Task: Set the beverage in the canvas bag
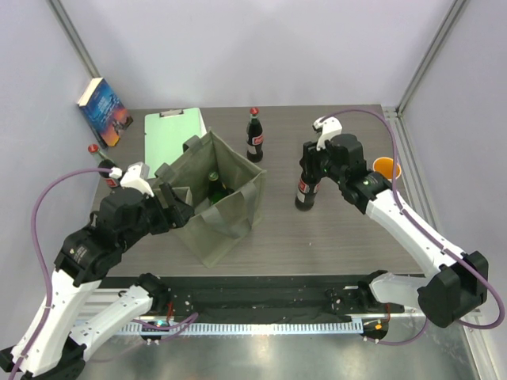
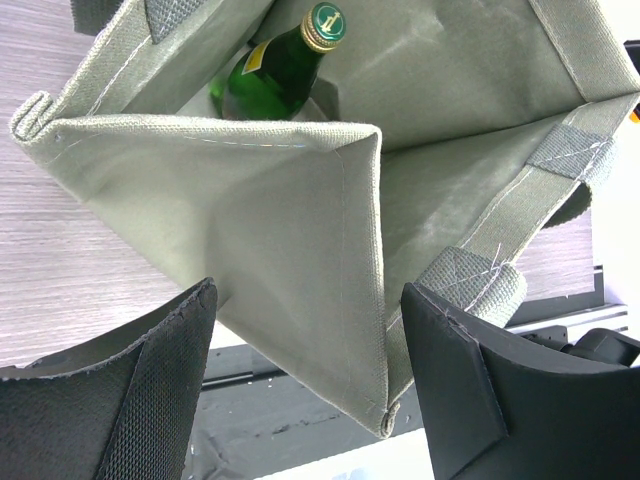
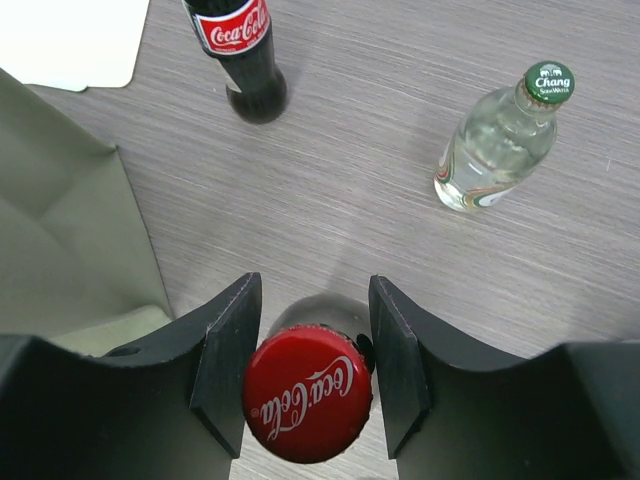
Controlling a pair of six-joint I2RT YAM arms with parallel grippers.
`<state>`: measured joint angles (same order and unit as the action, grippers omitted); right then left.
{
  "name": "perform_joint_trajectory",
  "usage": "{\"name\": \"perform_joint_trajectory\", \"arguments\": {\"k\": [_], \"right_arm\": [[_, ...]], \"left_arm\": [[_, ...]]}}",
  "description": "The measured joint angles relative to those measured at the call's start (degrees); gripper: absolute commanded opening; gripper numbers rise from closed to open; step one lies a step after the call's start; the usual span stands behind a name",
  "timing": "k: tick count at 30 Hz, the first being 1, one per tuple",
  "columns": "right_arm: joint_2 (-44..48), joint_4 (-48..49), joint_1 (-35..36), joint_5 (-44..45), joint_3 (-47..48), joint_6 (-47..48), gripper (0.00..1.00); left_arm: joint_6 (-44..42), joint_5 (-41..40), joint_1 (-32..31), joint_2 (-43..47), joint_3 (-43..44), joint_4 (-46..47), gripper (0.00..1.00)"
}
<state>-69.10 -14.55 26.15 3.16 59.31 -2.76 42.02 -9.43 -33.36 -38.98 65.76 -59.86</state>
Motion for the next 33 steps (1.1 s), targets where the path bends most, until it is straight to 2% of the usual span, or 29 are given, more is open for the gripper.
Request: {"name": "perform_joint_trajectory", "arguments": {"k": [3,4,6,7,10,14,15,18,24,33], "right_arm": [[0.00,0.13,0.00,0.13,-0.33,0.11,0.46],[0.00,0.46,0.00,0.31,-0.50,0.22,0.35],[0.00,0.87,0.00,0.61,-0.72,0.61,0.20],[0.02,1.27,0.00,1.18,-0.74,1.51,0.10],[0.17,1.18,0.00,1.49,-0.72,1.33,0.01],[0.24,-1.01,0.20,2.14,0.28,1.36,0.01],[0.24,-2.14,0.20,2.34,0.83,1.36,0.01],[0.15,-8.24,0.22,3.21,3.65,1.53,0.01],[-1.88,-18.64,0.20,4.42,12.76,3.21,0.01],[-8.26,-27.58,0.11,3.61,38.10,5.42,0.01]], "left_arm": [[0.00,0.00,0.00,-0.02,0.00,0.00,0.76],[0.00,0.00,0.00,-0.07,0.00,0.00,0.76],[0.00,0.00,0.00,-0.24,0.00,0.00,0.75],[0.00,0.02,0.00,-0.37,0.00,0.00,0.75],[-0.02,0.02,0.00,-0.72,0.00,0.00,0.69],[0.13,0.07,0.00,-0.76,0.00,0.02,0.48],[0.15,0.13,0.00,-0.76,0.00,0.04,0.39],[0.46,0.52,0.00,-0.76,0.00,0.48,0.22],[1.07,1.42,0.00,-0.76,0.00,1.38,0.02],[1.20,2.03,0.00,-1.03,0.00,1.77,0.00]]}}
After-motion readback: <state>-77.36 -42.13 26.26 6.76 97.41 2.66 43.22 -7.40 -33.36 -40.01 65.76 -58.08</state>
